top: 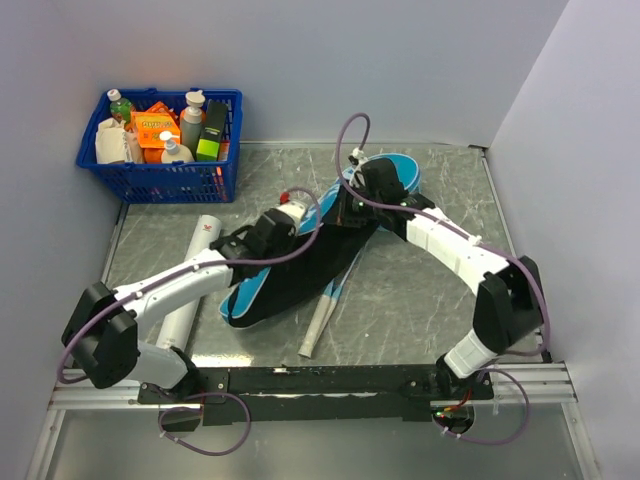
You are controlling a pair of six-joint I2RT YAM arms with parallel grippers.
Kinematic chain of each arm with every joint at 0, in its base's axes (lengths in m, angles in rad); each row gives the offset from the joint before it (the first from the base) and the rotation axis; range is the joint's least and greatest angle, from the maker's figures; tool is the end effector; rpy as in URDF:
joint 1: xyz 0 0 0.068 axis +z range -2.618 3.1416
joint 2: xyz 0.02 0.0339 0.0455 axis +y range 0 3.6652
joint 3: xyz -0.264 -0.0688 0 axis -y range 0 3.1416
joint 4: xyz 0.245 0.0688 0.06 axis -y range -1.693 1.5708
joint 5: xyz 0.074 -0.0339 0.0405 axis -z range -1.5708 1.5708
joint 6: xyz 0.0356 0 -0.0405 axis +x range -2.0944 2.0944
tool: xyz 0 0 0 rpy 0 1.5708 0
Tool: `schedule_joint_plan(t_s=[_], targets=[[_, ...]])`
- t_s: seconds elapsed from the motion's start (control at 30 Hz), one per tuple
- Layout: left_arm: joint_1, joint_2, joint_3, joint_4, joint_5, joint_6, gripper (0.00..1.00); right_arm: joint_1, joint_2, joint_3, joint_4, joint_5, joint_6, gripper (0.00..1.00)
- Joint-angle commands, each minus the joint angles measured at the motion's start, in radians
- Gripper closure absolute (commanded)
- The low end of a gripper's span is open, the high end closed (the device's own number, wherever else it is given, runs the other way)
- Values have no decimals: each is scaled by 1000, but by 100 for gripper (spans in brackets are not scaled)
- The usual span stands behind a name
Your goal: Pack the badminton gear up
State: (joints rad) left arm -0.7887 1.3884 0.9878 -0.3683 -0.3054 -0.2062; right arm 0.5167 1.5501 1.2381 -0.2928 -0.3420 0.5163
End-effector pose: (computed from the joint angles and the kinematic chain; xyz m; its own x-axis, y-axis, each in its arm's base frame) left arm 0.2181 -0.2044 0.2578 -0.5870 0.3138 -0.7463 0.4129 0.9090 0.0575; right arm 0.3024 0.1856 0.2982 -0.7781 0.0928 -0.6212 -0.3693 0.7325 0.5719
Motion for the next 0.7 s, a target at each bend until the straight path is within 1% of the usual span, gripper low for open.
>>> schedule_joint_plan(t_s=[0.0,0.03,0.07,0.1,0.13,0.2,0.23,0.3,0.33,0.47,0.53,0.63,0.67], targets=[[121,-8,61,52,113,-74,99,9,53,128,-25,-81,-53,100],[153,-5,64,55,135,-82,99,8,57,150,-32,-83,-55,96],[167,-3,71,54,138,-97,99,8,56,156,-35,-78,-59,81],[181,0,75,52,138,-105,99,6,41,153,-43,-68,-62,73],[207,6,78,54,143,-113,99,8,28,149,-49,-39,-68,59],[236,9,84,55,158,-140,99,6,-18,118,-63,1,-75,52],[265,11,81,60,172,-160,99,6,-33,107,-72,50,-75,47],[299,9,74,71,189,-180,99,2,-77,66,-98,86,-72,45],[336,6,57,78,201,-203,99,0,-90,46,-104,110,-65,43],[436,-14,5,132,279,-269,99,-3,-149,-51,-121,150,-50,43],[474,-17,-21,155,314,-289,99,-3,-151,-95,-120,159,-50,43],[482,-12,-43,175,342,-308,99,-3,-116,-103,-140,196,-48,43],[482,-12,-49,186,354,-314,99,-4,-82,-98,-147,207,-47,43]])
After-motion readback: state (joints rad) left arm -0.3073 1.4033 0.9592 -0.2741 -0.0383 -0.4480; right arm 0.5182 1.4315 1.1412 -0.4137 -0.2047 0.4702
